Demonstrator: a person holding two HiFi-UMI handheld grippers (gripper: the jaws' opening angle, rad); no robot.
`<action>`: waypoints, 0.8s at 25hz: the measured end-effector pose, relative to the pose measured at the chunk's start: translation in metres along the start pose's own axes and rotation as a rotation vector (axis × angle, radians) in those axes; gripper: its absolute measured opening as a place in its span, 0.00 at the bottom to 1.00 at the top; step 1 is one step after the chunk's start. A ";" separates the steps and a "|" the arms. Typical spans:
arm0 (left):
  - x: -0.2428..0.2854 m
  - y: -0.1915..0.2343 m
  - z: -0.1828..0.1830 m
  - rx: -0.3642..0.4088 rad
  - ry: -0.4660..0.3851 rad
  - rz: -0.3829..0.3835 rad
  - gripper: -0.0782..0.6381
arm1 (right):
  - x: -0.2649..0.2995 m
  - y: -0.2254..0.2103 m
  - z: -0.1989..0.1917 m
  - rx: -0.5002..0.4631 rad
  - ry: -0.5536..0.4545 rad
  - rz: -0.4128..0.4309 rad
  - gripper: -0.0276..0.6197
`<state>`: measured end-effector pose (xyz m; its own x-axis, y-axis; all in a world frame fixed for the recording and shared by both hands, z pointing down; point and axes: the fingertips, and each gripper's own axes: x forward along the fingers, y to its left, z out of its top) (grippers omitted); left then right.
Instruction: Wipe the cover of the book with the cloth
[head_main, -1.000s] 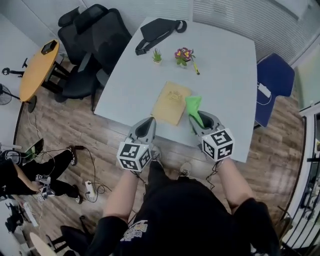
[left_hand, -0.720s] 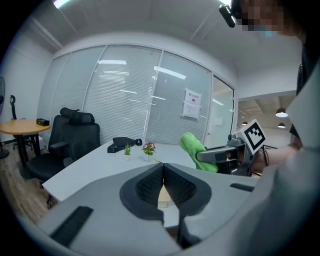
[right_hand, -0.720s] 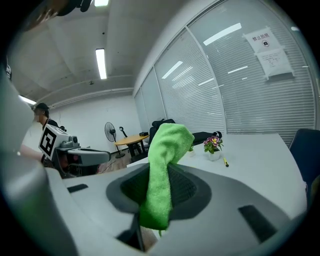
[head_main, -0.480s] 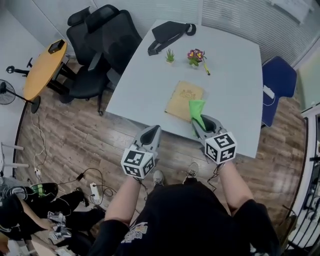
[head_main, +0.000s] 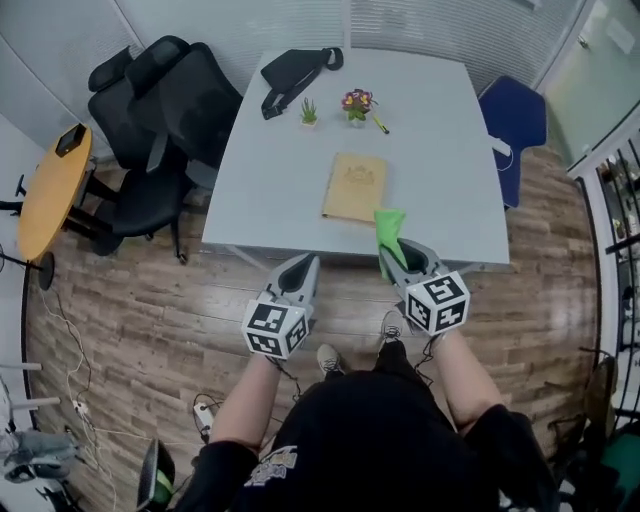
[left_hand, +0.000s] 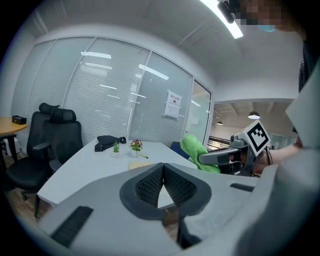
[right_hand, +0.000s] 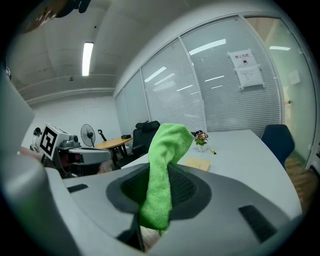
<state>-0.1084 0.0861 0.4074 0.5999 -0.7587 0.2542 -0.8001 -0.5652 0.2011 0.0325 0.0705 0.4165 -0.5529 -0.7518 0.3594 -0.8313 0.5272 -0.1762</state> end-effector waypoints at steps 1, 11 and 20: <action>-0.001 -0.003 -0.002 0.001 0.002 -0.023 0.12 | -0.006 0.002 -0.004 0.008 -0.003 -0.024 0.20; -0.013 -0.039 -0.012 0.028 0.026 -0.175 0.12 | -0.064 0.010 -0.033 0.075 -0.029 -0.184 0.20; -0.019 -0.055 -0.013 0.023 0.023 -0.197 0.12 | -0.080 0.014 -0.040 0.083 -0.039 -0.201 0.20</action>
<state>-0.0757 0.1357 0.4042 0.7450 -0.6249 0.2334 -0.6667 -0.7099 0.2273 0.0675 0.1536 0.4221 -0.3763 -0.8538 0.3599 -0.9259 0.3322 -0.1799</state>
